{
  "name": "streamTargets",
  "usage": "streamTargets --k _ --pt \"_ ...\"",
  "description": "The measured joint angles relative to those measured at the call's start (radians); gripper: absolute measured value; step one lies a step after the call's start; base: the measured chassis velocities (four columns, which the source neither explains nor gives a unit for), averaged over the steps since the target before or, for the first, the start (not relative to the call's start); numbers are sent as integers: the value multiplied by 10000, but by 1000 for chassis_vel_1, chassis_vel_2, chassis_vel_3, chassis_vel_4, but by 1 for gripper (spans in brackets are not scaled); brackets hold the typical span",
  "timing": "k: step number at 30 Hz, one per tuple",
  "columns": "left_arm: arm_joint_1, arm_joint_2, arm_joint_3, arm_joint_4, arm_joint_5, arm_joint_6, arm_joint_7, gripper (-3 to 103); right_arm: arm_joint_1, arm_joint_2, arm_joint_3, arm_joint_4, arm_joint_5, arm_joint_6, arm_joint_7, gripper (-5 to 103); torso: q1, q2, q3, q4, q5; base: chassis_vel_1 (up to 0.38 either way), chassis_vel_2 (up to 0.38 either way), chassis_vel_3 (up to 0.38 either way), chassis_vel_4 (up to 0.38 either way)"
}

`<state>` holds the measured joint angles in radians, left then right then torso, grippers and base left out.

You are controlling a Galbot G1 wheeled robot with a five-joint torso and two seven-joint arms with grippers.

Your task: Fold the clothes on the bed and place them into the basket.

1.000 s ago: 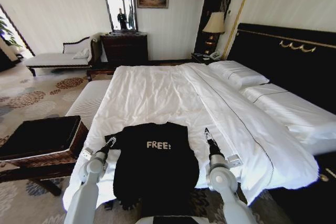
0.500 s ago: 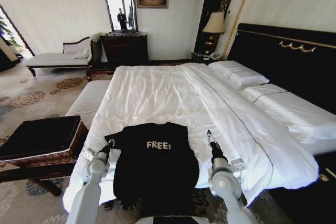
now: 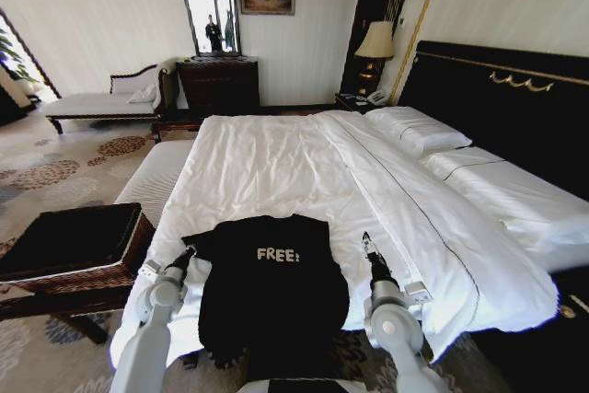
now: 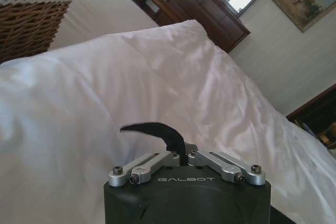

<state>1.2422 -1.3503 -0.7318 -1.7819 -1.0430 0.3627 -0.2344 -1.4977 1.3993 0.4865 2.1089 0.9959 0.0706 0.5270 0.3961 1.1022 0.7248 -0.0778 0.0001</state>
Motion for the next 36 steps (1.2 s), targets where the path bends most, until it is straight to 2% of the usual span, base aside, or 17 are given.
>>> streamTargets --k 2,5,7,11,20,23,25,27,28,29,30,32,33,35,36 --pt "17 23 60 -143 8 0 12 1 -19 6 2 5 -16 -1 0 100 0 0 0 0 0 0 0 0 0" --pt "149 176 803 -932 322 -1 53 1 -116 45 34 45 -98 -4 0 100 0 0 0 -2 0 0 0 0 0" --pt "164 197 915 -999 367 -1 54 1 -127 50 38 50 -105 -4 0 100 0 0 0 -1 0 0 0 0 0" --pt "240 408 2079 -1335 1009 0 66 1 -292 131 75 121 -245 -9 0 100 0 0 0 -2 0 0 0 0 0" --pt "237 365 2925 -1009 1638 -6 67 1 -527 186 201 175 -433 -10 -26 100 0 0 0 -1 -1 0 0 0 0" --pt "246 391 3028 -1008 1658 103 -35 1 -553 209 242 189 -454 -11 -32 100 0 0 0 -2 -1 0 0 0 0" --pt "333 496 3080 -1105 1658 422 -180 -1 -569 235 267 194 -472 -11 -35 100 0 0 0 -2 -1 0 0 0 0" --pt "456 612 3079 -1243 1626 711 -215 10 -584 257 273 195 -488 -11 -40 100 0 0 0 -1 -1 0 0 0 0" --pt "456 612 3079 -1243 1626 711 -215 10 -584 257 273 195 -488 -11 -40 100 0 0 0 -1 -1 0 0 0 0" --pt "561 693 3058 -1377 1550 936 -215 15 -590 269 272 195 -499 -11 -41 100 0 0 0 -2 -2 0 0 0 0" --pt "662 763 3023 -1506 1455 1140 -209 15 -591 276 269 195 -507 -11 -42 100 0 0 0 -1 -2 0 0 0 0" --pt "1033 997 2880 -1889 1256 1551 -69 27 -584 290 248 195 -512 -11 -45 100 0 0 0 -1 0 0 0 0 0" --pt "1126 1054 2850 -1959 1254 1601 -20 32 -580 291 242 195 -512 -11 -46 100 -1 0 0 -1 -1 0 0 0 0" --pt "1282 1152 2812 -2056 1277 1650 89 32 -567 291 233 192 -513 -11 -46 100 0 0 0 -1 -1 0 0 0 0" --pt "1433 1242 2787 -2137 1346 1664 193 38 -556 291 217 188 -513 -11 -48 100 0 0 0 0 -1 0 0 0 0"
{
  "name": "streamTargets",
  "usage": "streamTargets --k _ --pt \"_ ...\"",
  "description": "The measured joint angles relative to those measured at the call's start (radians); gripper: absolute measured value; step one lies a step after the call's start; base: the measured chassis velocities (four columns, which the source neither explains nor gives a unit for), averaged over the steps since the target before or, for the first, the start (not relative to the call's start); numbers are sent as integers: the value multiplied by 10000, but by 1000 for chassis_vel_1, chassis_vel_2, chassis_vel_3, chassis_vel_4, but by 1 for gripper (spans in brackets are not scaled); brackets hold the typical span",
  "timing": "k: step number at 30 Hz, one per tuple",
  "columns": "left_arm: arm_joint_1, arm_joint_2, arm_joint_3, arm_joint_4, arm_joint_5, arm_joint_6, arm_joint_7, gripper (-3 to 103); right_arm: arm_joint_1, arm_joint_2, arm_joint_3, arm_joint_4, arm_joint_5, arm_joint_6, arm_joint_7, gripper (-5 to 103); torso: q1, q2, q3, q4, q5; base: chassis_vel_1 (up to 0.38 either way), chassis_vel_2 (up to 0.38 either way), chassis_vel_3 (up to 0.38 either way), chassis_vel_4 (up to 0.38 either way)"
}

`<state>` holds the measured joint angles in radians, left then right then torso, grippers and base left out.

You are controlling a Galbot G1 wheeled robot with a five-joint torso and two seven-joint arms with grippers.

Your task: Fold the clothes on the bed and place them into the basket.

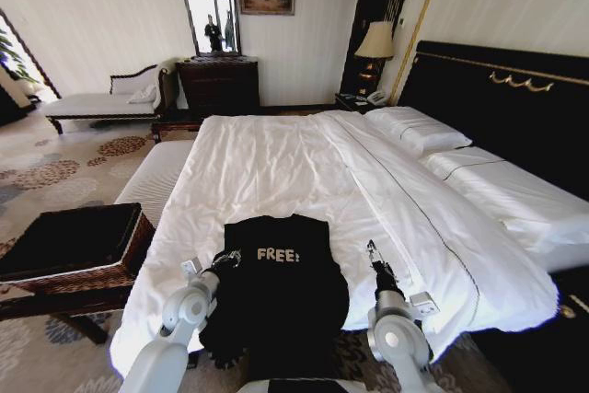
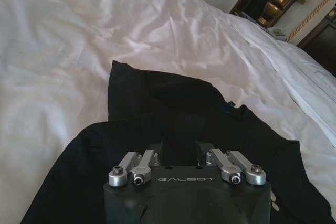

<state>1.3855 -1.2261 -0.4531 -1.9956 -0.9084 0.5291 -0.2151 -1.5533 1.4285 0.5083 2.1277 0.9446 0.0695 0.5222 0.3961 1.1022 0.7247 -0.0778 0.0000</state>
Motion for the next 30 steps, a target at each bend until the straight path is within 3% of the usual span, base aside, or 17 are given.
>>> streamTargets --k 6,9,12,14,16,24,30 --pt "550 134 -111 -433 94 36 221 65 93 -37 -87 -16 29 0 -2 100 0 0 0 0 0 0 0 0 0" --pt "525 50 -254 -533 -17 -119 240 70 111 -61 -93 -14 53 0 -2 100 0 0 0 1 0 0 0 0 0" --pt "-241 -229 -685 -456 -909 -249 6 86 55 -110 -128 9 81 2 -2 100 0 0 0 -2 0 0 0 0 0" --pt "-380 -247 -727 -387 -982 -244 -40 86 46 -114 -131 12 81 2 -1 100 0 0 0 -2 1 0 0 0 0" --pt "-1264 -238 -779 250 -1202 -103 -210 97 -37 -158 -174 57 75 7 -2 100 0 0 1 -4 0 0 0 0 0" --pt "-2251 173 -154 1721 -1095 365 -238 100 -228 -330 -215 208 72 17 -2 100 1 0 2 -2 -1 0 0 0 0" --pt "-1493 356 -121 1341 -1085 975 -430 100 -193 -507 -253 244 192 30 42 100 1 -1 2 0 0 0 0 0 0"
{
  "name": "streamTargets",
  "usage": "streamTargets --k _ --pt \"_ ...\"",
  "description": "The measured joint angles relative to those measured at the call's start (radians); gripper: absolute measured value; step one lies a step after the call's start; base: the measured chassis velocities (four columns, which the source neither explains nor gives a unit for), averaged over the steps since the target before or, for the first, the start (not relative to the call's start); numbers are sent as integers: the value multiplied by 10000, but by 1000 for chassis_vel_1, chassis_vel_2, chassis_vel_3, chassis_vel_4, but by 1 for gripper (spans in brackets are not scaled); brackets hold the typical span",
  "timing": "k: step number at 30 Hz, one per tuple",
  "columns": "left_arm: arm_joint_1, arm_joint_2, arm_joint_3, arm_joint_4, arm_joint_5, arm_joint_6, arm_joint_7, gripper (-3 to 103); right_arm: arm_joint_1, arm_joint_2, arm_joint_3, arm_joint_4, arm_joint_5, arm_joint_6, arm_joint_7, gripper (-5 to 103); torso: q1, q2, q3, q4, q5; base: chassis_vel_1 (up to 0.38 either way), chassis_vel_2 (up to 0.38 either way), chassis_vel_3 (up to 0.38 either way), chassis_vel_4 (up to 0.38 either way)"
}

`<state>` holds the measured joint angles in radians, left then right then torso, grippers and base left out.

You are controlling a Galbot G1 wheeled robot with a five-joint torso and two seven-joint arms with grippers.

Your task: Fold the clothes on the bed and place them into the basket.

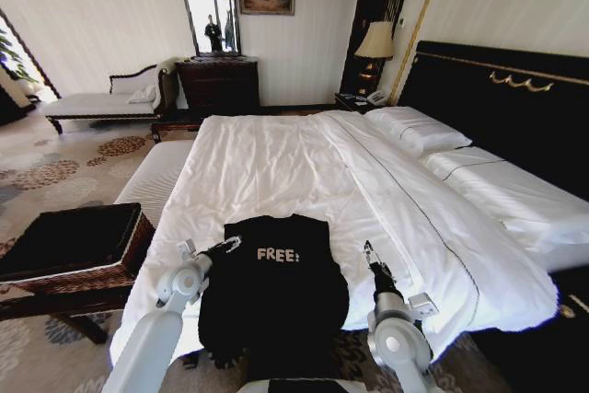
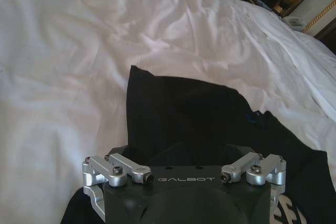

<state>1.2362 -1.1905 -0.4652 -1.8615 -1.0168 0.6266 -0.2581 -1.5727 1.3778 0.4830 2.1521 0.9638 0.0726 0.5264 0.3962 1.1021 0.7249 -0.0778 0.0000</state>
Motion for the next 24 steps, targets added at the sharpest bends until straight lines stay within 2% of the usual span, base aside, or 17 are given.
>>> streamTargets --k 3,6,9,14,16,17,20,22,24 --pt "415 87 -97 -265 17 75 -25 100 74 -45 -32 1 55 0 43 100 -1 1 -1 -1 0 0 0 0 0" --pt "1725 267 -515 -1112 195 155 -33 100 273 -153 -155 41 198 0 211 100 -1 1 -2 4 1 0 0 0 0" --pt "2314 283 -723 -1543 402 149 -18 100 391 -217 -237 44 265 -2 360 100 -1 0 -2 2 0 0 0 0 0" --pt "3261 76 -1084 -2305 938 -4 42 100 726 -388 -414 -8 447 35 734 100 -1 1 -2 -1 0 0 0 0 0" --pt "3784 -215 -1330 -3011 1068 -123 70 100 976 -545 -495 -113 637 95 972 100 -1 1 -2 1 -1 0 0 0 0" --pt "3784 -215 -1330 -3011 1068 -123 70 100 976 -545 -495 -113 637 95 972 100 -1 1 -2 1 -1 0 0 0 0" --pt "4111 -421 -1526 -3959 1010 -416 236 100 1139 -712 -465 -187 822 174 1282 100 -2 2 -2 0 3 0 0 0 0" --pt "4104 -434 -1530 -4039 979 -502 276 100 1146 -741 -449 -185 838 190 1314 100 -2 1 -2 0 4 0 0 0 0" --pt "3817 -585 -1485 -4078 932 -918 455 100 1151 -821 -427 -163 800 248 1356 100 -2 1 -2 -1 3 0 0 0 0"
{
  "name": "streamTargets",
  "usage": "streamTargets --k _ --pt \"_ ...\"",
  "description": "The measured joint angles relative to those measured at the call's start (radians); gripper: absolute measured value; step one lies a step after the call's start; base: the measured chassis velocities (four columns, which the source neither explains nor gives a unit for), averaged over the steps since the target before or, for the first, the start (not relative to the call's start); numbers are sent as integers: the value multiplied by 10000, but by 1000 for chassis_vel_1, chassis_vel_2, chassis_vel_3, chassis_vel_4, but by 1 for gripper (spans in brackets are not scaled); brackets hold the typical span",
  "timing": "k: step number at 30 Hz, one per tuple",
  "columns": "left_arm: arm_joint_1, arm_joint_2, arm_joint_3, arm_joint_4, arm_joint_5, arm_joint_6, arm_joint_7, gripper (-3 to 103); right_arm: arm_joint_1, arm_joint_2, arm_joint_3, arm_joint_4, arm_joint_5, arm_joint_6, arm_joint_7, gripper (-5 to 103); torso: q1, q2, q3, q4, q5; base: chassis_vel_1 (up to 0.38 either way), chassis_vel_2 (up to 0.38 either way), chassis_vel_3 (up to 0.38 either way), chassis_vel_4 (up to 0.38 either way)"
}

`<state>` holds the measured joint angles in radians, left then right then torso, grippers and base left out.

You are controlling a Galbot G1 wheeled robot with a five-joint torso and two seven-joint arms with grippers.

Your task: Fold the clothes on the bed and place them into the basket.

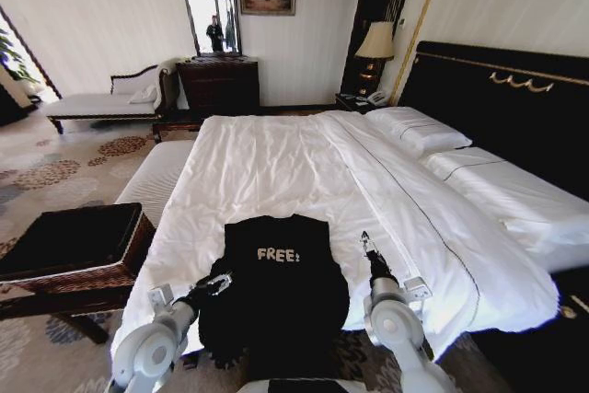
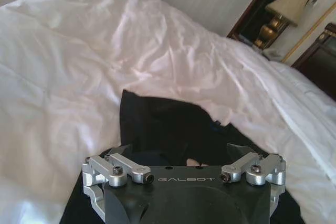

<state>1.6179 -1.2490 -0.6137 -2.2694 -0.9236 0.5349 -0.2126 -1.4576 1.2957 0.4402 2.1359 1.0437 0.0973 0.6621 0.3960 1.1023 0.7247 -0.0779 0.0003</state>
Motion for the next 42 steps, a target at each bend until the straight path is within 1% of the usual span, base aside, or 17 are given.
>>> streamTargets --k 4,7,8,9,11,13,15,18,25,29,30,33,35,36,39,41,42 --pt "-982 -404 272 818 -57 -140 8 100 -55 7 -151 -43 -217 28 91 100 1 0 1 -5 -6 0 0 0 0" --pt "-1561 -465 386 1438 -106 -145 12 100 -59 16 -388 -192 -293 27 136 100 0 -1 1 4 -1 0 0 0 0" --pt "-2080 -359 525 1950 -165 -170 14 100 -122 56 -476 -326 -493 28 130 100 0 -1 2 8 -4 0 0 0 0" --pt "-2756 -99 678 2547 -316 -244 32 100 -263 117 -493 -497 -723 43 64 100 1 -1 2 -1 -6 0 0 0 0" --pt "-3048 40 724 2792 -400 -256 29 100 -317 136 -492 -557 -792 48 22 100 1 -1 2 -7 -6 0 0 0 0" --pt "-4003 599 888 3663 -1042 -228 -20 100 -519 257 -402 -875 -1150 124 -204 100 2 -1 2 -7 -6 0 0 0 0" --pt "-4214 926 963 3932 -1537 -50 -112 100 -563 391 -337 -1067 -1505 215 -384 100 4 -2 2 -4 -3 0 0 0 0" --pt "-3881 1102 1089 3877 -1734 155 -133 100 -541 588 -306 -1144 -1708 304 -463 100 3 -2 2 1 -1 0 0 0 0" --pt "-2657 730 1416 3337 -940 71 16 100 -35 511 -484 -1248 -1376 396 -468 100 1 -1 1 3 -4 0 0 0 0" --pt "-1274 518 1424 2597 93 -68 124 100 410 159 -451 -934 -825 302 -253 100 2 -1 1 1 -3 0 0 0 0" --pt "-1274 518 1424 2597 93 -68 124 100 410 159 -451 -934 -825 302 -253 100 2 -1 1 1 -3 0 0 0 0" --pt "-511 672 1330 1979 612 15 96 100 895 -104 -224 -1197 -545 191 364 100 0 0 0 7 -3 0 0 0 0" --pt "-474 763 1343 1840 657 71 46 100 993 -150 -117 -1364 -502 179 520 100 -1 0 0 4 -3 0 0 0 0" --pt "-447 852 1317 1620 595 173 -56 100 1177 -236 -37 -1647 -453 145 661 100 0 0 0 -8 -3 0 0 0 0" --pt "-389 882 1104 1193 359 252 -205 100 1544 -410 -78 -2051 -378 -15 684 100 0 -1 0 -5 -2 0 0 0 0" --pt "-422 881 779 703 -63 256 -316 100 2059 -645 -213 -2511 -213 -191 386 100 1 -1 2 4 1 0 0 0 0" --pt "-493 858 588 488 -350 202 -354 100 2322 -763 -289 -2727 -77 -271 156 100 1 0 1 -1 1 0 0 0 0"
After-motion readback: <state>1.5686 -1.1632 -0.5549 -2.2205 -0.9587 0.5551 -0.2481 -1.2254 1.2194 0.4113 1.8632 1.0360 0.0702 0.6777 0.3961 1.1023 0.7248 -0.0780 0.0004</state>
